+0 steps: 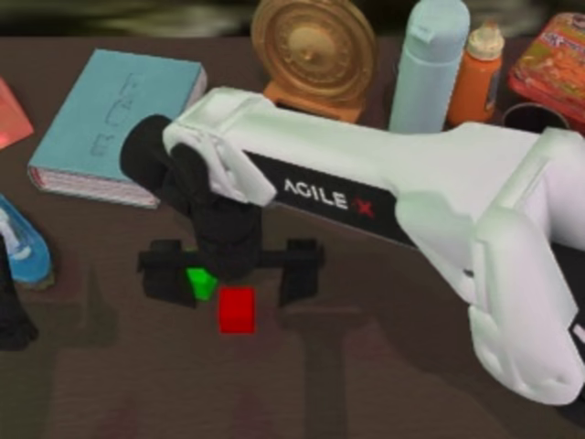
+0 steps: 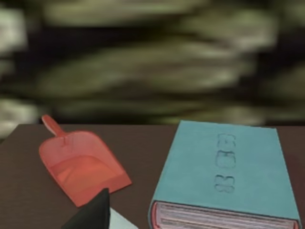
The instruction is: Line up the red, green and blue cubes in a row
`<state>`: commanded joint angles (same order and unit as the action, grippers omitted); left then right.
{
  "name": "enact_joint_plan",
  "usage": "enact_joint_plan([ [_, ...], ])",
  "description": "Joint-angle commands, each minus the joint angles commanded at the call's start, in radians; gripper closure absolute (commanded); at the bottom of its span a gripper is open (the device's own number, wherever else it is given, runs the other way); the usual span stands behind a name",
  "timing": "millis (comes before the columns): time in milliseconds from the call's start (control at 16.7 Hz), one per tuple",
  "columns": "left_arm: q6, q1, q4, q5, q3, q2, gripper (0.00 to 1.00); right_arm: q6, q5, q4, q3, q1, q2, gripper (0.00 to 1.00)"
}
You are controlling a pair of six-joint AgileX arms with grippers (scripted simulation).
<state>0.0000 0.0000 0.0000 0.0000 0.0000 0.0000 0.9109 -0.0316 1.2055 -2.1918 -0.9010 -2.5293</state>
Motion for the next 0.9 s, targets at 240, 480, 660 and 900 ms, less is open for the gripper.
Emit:
enact_joint_plan([
  [240,0.0,0.0,0.0,0.0,0.0,0.0,0.0,0.0,0.0,0.017,-0.017,0.0,-0.002,0.0],
  [480,0.0,0.0,0.0,0.0,0.0,0.0,0.0,0.004,0.0,0.158,-0.166,-0.004,-0.009,0.0],
  [660,0.0,0.0,0.0,0.0,0.0,0.0,0.0,0.003,0.0,0.264,-0.272,-0.009,-0.01,0.0],
  [900,0.0,0.0,0.0,0.0,0.0,0.0,0.0,0.002,0.0,0.285,-0.293,-0.009,-0.008,0.0],
])
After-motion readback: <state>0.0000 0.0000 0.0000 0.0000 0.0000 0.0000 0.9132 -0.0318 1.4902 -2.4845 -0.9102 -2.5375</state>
